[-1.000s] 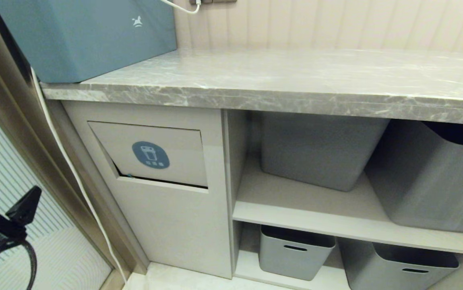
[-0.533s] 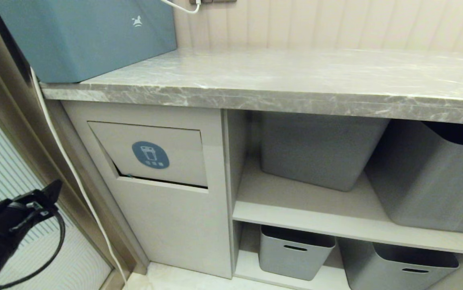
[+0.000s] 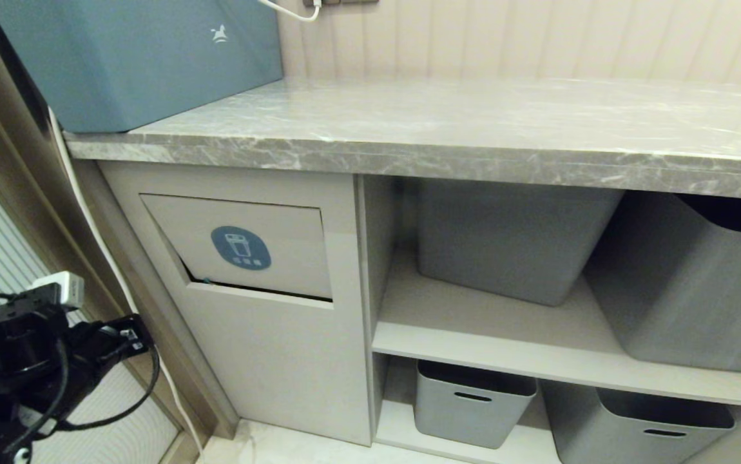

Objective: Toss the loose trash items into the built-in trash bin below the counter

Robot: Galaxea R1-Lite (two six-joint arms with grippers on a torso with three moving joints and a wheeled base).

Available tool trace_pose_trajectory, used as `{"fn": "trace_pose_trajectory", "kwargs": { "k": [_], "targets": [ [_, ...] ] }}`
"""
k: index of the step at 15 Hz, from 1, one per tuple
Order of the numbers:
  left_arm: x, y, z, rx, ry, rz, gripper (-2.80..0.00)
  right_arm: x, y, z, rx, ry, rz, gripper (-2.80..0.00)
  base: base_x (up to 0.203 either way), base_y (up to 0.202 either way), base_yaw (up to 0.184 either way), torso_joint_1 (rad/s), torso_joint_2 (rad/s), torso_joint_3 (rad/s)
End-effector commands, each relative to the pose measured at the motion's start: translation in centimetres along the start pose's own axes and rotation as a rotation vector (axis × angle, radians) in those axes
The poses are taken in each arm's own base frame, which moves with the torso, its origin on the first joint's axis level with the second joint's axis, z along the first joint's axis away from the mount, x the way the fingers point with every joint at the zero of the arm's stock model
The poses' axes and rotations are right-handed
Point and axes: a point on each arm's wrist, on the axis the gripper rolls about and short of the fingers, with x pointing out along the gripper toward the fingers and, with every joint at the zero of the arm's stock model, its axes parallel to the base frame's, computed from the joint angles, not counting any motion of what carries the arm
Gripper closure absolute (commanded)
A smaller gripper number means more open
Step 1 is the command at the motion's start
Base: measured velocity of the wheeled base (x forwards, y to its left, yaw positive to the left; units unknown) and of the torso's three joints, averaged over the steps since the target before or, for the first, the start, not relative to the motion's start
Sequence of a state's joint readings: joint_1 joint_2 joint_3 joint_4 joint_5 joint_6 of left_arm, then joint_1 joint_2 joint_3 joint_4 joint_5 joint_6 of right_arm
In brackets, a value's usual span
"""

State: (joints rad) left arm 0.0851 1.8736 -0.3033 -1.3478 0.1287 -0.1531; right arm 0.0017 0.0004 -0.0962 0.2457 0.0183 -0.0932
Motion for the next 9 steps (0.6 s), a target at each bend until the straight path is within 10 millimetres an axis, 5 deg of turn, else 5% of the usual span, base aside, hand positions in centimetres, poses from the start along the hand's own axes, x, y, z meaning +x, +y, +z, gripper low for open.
{"fn": "trace_pose_trajectory", "kwargs": {
  "k": [1, 5, 9],
  "targets": [
    [3.1, 0.0, -2.3, 0.036, 0.014, 0.002, 0.00, 0.0, 0.0, 0.0, 0.010, 0.001, -0.001, 0.00, 0.000, 0.000, 0.000, 0.000, 0.00, 0.000],
    [5.3, -1.0, -1.3, 0.066, -0.096, -0.040, 0.00, 0.0, 0.0, 0.0, 0.015, 0.000, -0.002, 0.00, 0.000, 0.000, 0.000, 0.000, 0.00, 0.000],
    [5.4, -3.4, -1.1, 0.075, -0.115, -0.116, 0.00, 0.0, 0.0, 0.0, 0.013, 0.000, 0.007, 0.00, 0.000, 0.000, 0.000, 0.000, 0.00, 0.000]
  ]
}}
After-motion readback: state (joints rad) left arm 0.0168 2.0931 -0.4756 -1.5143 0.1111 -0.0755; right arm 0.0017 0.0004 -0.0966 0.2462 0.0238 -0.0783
